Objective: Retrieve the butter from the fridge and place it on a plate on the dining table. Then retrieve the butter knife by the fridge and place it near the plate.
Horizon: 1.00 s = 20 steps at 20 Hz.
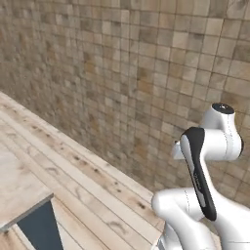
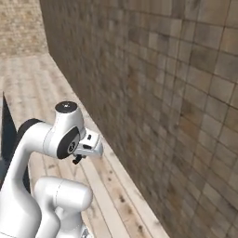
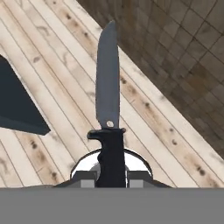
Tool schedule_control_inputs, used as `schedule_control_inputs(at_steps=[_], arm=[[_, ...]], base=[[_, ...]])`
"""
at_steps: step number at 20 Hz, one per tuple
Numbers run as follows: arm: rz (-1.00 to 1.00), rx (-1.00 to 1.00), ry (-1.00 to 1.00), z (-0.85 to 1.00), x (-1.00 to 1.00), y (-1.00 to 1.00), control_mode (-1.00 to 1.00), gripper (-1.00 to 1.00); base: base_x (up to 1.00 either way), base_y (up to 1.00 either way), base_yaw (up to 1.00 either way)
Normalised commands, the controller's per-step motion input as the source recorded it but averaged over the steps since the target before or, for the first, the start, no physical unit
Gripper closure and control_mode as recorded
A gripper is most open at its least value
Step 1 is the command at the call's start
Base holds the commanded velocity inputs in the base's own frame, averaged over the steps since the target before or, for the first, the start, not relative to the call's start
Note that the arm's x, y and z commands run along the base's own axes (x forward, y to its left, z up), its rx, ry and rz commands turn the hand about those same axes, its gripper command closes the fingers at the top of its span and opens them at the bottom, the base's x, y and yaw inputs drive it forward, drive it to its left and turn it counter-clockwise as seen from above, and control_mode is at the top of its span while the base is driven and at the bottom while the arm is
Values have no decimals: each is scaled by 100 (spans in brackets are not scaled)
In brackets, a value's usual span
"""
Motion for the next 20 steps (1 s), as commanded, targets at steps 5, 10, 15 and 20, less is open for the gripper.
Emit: schedule_control_inputs(at_steps=[5, 10, 15, 20], arm=[[0, 0, 0, 0, 0, 0, 100, 100], [0, 0, 0, 0, 0, 0, 100, 100], [0, 0, 0, 0, 0, 0, 100, 100], [0, 0, 0, 0, 0, 0, 100, 100]], base=[[100, -44, 53], [99, -45, 57], [97, -10, 56], [100, -16, 53]])
